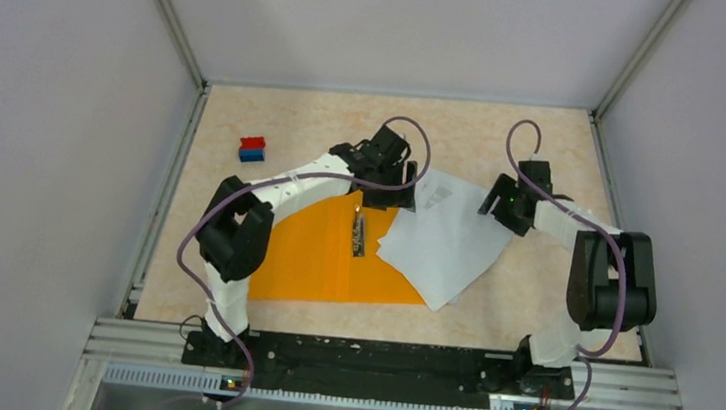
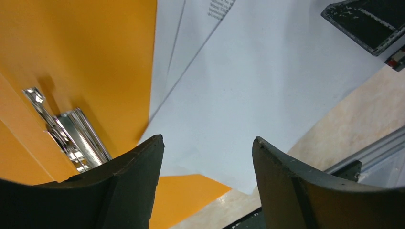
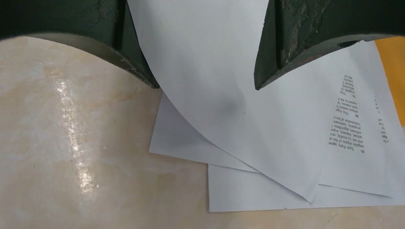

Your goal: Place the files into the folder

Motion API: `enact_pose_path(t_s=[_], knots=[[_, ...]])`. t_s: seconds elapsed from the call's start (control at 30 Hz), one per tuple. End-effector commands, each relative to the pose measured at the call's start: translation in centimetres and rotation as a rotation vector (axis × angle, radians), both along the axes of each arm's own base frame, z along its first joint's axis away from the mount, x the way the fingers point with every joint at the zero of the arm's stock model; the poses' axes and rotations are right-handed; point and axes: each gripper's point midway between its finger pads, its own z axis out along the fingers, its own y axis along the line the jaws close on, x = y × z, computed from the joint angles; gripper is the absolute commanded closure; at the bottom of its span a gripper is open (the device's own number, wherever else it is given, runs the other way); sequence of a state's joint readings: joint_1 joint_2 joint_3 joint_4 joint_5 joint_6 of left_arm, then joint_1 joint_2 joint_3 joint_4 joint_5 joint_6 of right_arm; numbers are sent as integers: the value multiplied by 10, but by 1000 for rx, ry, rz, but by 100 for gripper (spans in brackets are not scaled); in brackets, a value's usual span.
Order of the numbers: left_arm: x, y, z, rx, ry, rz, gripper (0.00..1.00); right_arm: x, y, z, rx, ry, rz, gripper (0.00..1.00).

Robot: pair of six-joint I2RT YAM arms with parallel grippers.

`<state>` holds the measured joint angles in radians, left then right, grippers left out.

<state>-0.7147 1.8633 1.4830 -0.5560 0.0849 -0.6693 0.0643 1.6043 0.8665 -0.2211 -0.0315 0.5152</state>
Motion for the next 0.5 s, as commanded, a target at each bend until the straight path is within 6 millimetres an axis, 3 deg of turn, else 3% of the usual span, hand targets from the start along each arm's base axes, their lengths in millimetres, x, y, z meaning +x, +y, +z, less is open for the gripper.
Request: enact_pose_path(t_s=[0.0, 0.27, 0.47], knots=[[24, 19, -28, 126, 29, -9, 24, 21, 1, 9, -74, -3, 18, 27], [39, 2, -40, 76, 42, -95, 19, 73, -6, 15, -161, -3, -13, 10], [42, -6, -46, 68, 57, -126, 19, 84, -48, 39, -150, -31, -124, 5]])
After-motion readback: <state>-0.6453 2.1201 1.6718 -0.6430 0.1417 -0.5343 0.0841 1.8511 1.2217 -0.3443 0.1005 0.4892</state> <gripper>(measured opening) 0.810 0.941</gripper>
